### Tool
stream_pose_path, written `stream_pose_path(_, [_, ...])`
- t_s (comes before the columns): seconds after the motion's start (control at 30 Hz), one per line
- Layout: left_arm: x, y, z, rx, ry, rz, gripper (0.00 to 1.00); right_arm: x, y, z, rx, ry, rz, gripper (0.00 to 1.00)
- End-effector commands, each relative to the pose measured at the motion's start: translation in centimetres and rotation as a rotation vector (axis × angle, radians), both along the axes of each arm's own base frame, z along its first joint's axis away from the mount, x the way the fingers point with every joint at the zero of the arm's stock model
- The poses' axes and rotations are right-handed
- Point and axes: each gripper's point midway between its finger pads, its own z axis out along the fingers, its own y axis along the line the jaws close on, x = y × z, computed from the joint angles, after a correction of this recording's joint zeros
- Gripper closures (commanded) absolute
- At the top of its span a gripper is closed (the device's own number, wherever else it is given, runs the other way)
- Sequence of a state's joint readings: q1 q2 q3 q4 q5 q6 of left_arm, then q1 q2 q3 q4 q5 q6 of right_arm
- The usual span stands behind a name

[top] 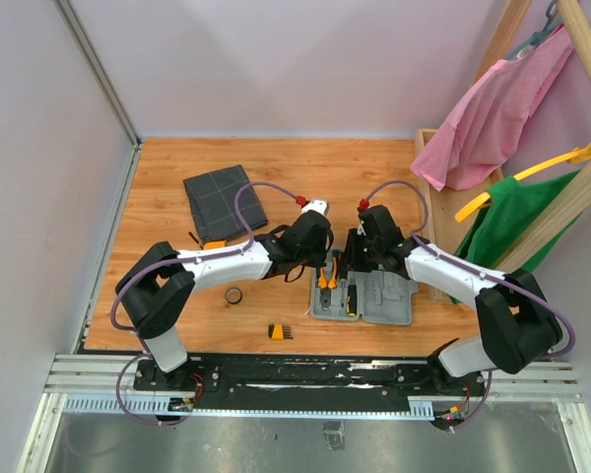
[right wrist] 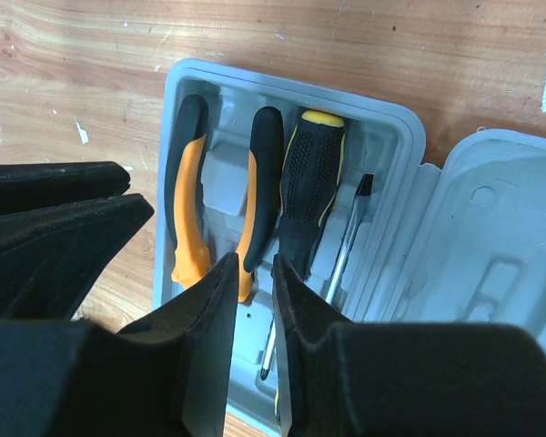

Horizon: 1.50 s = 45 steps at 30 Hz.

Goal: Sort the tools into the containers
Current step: Adjust the pliers in the storage box.

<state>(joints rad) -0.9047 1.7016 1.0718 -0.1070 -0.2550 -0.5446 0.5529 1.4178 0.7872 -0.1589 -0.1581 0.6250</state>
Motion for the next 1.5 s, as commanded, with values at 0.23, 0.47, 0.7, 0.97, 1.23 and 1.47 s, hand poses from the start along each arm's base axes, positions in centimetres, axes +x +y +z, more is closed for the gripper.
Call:
stream_pose_path(0.23, [1.0, 0.5, -1.6, 0.080, 0.008, 0.023, 0.82, 0.9, 1.3, -0.1, 0.045, 0.023, 0.006, 0.80])
stream_pose_path(0.47, [1.1, 0.5, -2.2, 0.100, 0.016, 0.023, 0.83, 0.8, 1.8, -0.4, 0.051, 0.038, 0.020, 0.82])
stream_pose_path(0.7, [1.0, 0.3, -2.4, 0.097, 0.022, 0.016, 0.83, 0.9, 2.1, -0.7, 0.052, 0.050, 0.027, 0.82])
stream_pose_path(0.97, [0.8, 0.3, -3.1, 0.107, 0.037, 0.006, 0.83, 0.9, 1.8, -1.3, 0.026, 0.064, 0.023, 0.85])
stream_pose_path(1.23, [0.3, 0.6, -4.1, 0.126, 0.062, -0.006, 0.84, 0.6, 1.8, -2.0, -0.002, 0.082, 0.030, 0.88])
stream_pose_path(1.47, [-0.5, 1.7, -5.3, 0.189, 0.101, -0.012, 0.87, 0.5, 1.6, -2.2, -0.024, 0.092, 0.029, 0.89])
